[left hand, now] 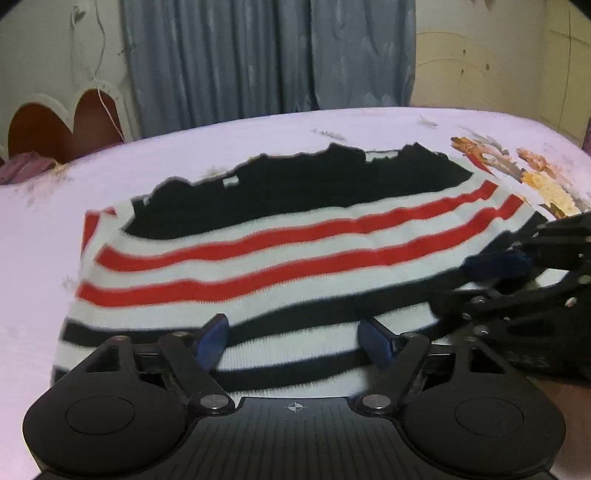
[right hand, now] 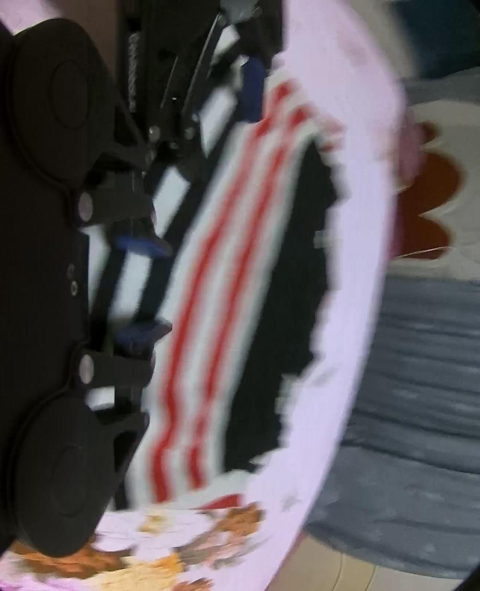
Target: Fold small clothes
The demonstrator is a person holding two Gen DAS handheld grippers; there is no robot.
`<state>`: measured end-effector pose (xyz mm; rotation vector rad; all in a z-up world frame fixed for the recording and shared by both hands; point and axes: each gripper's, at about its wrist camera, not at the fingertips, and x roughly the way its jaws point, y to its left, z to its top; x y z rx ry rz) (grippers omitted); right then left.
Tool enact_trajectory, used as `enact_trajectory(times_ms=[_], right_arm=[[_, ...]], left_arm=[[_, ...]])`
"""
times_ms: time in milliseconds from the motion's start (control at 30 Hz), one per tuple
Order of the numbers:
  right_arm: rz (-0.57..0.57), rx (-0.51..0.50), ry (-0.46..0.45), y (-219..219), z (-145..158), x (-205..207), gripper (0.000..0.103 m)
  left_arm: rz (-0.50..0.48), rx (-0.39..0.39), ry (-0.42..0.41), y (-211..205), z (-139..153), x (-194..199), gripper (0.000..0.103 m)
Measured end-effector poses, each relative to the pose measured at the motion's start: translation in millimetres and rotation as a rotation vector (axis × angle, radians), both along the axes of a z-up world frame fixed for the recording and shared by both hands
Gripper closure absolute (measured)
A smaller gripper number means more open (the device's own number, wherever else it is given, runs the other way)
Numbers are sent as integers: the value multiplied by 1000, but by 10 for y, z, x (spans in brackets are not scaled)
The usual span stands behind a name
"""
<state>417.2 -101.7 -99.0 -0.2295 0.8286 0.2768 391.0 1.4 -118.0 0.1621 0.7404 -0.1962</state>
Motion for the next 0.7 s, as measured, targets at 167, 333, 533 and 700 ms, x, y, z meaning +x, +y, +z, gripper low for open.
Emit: enact_trajectory(times_ms=[167, 333, 533, 700], right_arm=[[3, 2, 22, -38, 107, -163, 65], [-87, -68, 27, -438, 117, -266, 69], [-227, -37, 77, -1173, 77, -360, 82], [-227, 19, -20, -956, 305, -392, 74]], left_arm=[[6, 21, -21, 76, 167, -93, 26], [116, 48, 9, 568, 81, -104, 26], [206, 40, 16, 913, 111, -259, 27], [156, 16, -20, 674, 172, -346, 27]])
